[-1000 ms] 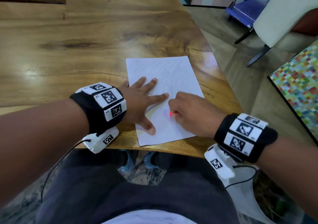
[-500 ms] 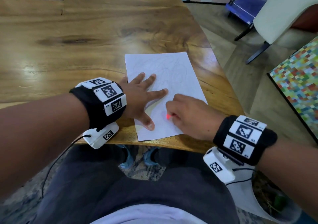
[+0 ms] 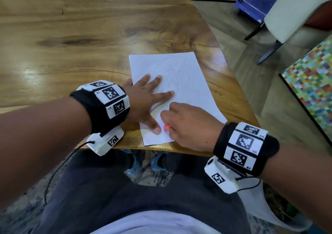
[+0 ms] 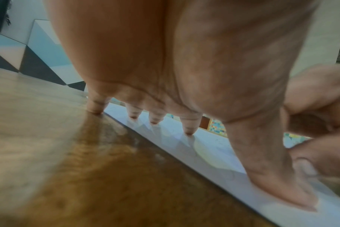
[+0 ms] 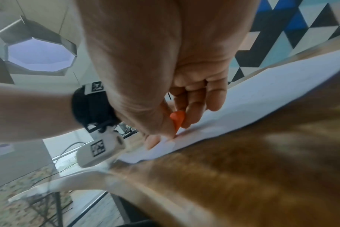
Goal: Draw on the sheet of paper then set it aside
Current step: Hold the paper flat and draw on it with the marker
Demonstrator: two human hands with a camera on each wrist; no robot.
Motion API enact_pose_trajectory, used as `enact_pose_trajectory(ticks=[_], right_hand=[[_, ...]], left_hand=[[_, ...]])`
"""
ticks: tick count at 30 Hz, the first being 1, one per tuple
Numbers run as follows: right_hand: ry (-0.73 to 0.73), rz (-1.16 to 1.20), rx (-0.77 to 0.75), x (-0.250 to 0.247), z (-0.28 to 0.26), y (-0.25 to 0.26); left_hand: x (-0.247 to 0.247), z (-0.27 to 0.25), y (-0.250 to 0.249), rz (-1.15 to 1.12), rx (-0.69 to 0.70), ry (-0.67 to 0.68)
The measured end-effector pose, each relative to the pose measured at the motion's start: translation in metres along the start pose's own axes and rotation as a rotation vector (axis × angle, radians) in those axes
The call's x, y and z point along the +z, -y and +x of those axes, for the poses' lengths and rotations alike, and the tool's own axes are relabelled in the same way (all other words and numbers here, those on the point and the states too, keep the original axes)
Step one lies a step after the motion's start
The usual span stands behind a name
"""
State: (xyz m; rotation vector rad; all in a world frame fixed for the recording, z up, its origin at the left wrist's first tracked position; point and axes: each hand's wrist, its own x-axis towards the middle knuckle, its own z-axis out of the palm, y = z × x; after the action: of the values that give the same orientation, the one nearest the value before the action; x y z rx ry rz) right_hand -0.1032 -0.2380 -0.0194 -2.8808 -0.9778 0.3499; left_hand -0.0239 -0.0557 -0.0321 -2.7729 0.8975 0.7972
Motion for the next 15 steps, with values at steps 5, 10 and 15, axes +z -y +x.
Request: enact_pose_trajectory(ticks=[5,10,15], right_hand=[[-0.035,0.139,0.214,-0.012,0.01,-0.045],[-0.082,0.234,0.3,-0.003,0.003,-0.075],[-0.074,0.202,0.345,-0.011,0.0,-0.082]], left_hand=[[0.0,-0.006,0.0,-0.058,0.02,-0.036],[0.01,-0.018,0.003,-0.076,0.029,-0.05],[0.012,-0.02,-0.002,-0.023,0.028,-0.053]])
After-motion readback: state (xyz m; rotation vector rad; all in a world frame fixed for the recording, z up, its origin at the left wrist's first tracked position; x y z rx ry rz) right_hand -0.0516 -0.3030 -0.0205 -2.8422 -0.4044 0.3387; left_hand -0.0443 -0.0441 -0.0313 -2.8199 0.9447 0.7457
